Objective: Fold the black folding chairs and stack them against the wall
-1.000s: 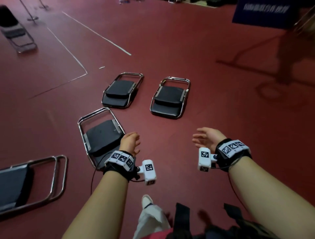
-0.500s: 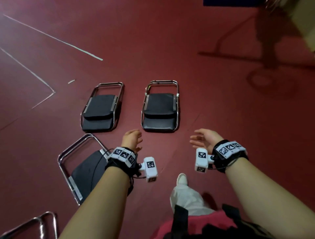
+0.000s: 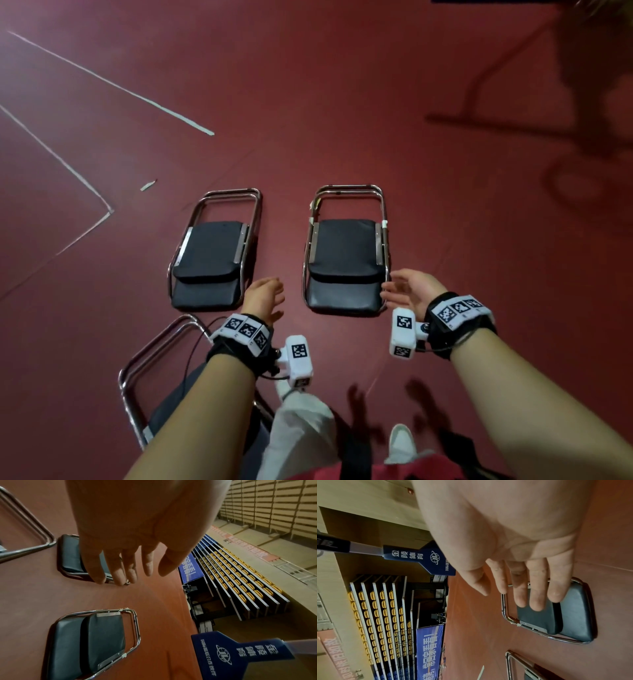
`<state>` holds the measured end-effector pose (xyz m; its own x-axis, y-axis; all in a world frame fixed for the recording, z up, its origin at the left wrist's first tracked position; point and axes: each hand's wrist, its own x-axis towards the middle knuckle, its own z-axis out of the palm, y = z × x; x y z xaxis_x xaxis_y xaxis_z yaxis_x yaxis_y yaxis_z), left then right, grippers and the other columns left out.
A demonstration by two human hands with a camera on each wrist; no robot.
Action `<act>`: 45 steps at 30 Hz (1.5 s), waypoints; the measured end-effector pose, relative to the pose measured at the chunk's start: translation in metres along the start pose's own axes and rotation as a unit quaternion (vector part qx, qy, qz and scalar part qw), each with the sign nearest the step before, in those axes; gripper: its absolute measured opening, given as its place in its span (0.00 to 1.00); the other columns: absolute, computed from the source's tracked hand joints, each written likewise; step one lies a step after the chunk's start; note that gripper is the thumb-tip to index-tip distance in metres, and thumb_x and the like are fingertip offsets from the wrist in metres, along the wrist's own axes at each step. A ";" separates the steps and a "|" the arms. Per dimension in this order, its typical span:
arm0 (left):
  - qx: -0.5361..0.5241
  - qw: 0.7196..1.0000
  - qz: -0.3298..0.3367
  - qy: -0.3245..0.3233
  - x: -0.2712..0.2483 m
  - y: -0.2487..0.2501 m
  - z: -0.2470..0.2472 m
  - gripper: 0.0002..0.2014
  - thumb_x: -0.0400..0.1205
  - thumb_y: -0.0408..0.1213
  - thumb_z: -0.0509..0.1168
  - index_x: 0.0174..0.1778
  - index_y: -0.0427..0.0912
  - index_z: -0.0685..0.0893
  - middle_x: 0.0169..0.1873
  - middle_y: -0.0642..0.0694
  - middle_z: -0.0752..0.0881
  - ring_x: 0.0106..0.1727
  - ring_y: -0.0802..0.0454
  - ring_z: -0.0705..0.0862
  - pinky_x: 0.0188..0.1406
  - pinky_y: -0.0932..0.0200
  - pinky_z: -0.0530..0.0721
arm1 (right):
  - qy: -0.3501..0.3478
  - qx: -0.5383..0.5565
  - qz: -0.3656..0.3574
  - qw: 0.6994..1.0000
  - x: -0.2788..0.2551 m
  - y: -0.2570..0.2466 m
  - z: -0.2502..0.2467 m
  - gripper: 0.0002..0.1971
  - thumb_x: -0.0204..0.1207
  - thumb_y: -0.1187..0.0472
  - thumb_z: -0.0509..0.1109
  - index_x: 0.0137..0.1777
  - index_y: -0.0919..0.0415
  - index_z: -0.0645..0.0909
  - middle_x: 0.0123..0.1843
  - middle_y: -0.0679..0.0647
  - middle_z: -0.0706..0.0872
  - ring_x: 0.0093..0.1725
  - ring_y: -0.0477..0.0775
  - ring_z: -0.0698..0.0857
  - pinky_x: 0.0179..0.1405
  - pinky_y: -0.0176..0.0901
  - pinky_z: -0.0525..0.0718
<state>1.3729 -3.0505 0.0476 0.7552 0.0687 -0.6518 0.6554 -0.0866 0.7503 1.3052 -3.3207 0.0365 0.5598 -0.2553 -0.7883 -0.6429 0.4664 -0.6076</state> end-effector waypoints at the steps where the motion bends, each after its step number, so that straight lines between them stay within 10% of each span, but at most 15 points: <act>1: 0.009 1.000 -0.002 -0.010 0.022 0.014 0.000 0.09 0.87 0.35 0.62 0.62 0.45 0.81 0.49 0.46 0.85 0.56 0.46 0.84 0.61 0.45 0.77 | 0.007 0.005 -0.001 1.000 0.015 -0.009 0.013 0.11 0.84 0.60 0.64 0.62 0.62 0.77 0.43 0.60 0.86 0.40 0.60 0.87 0.39 0.53 0.85; 18: 0.153 0.973 0.018 -0.170 0.227 0.225 0.035 0.05 0.86 0.32 0.61 0.50 0.46 0.80 0.38 0.49 0.84 0.41 0.52 0.82 0.54 0.50 0.76 | 0.144 0.189 -0.003 0.971 0.113 -0.115 0.130 0.05 0.84 0.60 0.64 0.48 0.60 0.77 0.42 0.59 0.86 0.33 0.57 0.88 0.38 0.51 0.83; 30: 0.211 0.954 -0.001 -0.211 0.306 0.268 0.067 0.04 0.86 0.33 0.62 0.48 0.45 0.80 0.39 0.48 0.82 0.40 0.50 0.80 0.46 0.54 0.77 | 0.180 0.255 0.011 0.950 0.158 -0.153 0.154 0.04 0.84 0.60 0.63 0.51 0.60 0.77 0.44 0.60 0.85 0.42 0.60 0.86 0.38 0.52 0.82; 39: 0.316 0.891 0.011 -0.326 0.379 0.310 0.089 0.03 0.85 0.33 0.63 0.47 0.46 0.79 0.35 0.48 0.80 0.34 0.52 0.79 0.42 0.55 0.77 | 0.301 0.357 -0.025 0.884 0.157 -0.142 0.211 0.11 0.84 0.60 0.64 0.64 0.60 0.75 0.45 0.60 0.88 0.44 0.61 0.88 0.39 0.53 0.85; 45: 0.386 0.842 0.011 -0.377 0.378 0.285 0.090 0.03 0.85 0.35 0.63 0.49 0.43 0.82 0.46 0.43 0.85 0.48 0.45 0.84 0.52 0.49 0.81 | 0.324 0.419 -0.019 0.848 0.145 -0.098 0.246 0.09 0.87 0.58 0.60 0.61 0.60 0.76 0.48 0.60 0.87 0.47 0.61 0.87 0.43 0.51 0.84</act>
<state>1.8450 -3.1387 0.0050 0.3583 -0.5659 -0.7425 0.2235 -0.7202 0.6568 1.5783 -3.1950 0.0060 -0.0074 -0.5685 -0.8227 0.1175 0.8165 -0.5653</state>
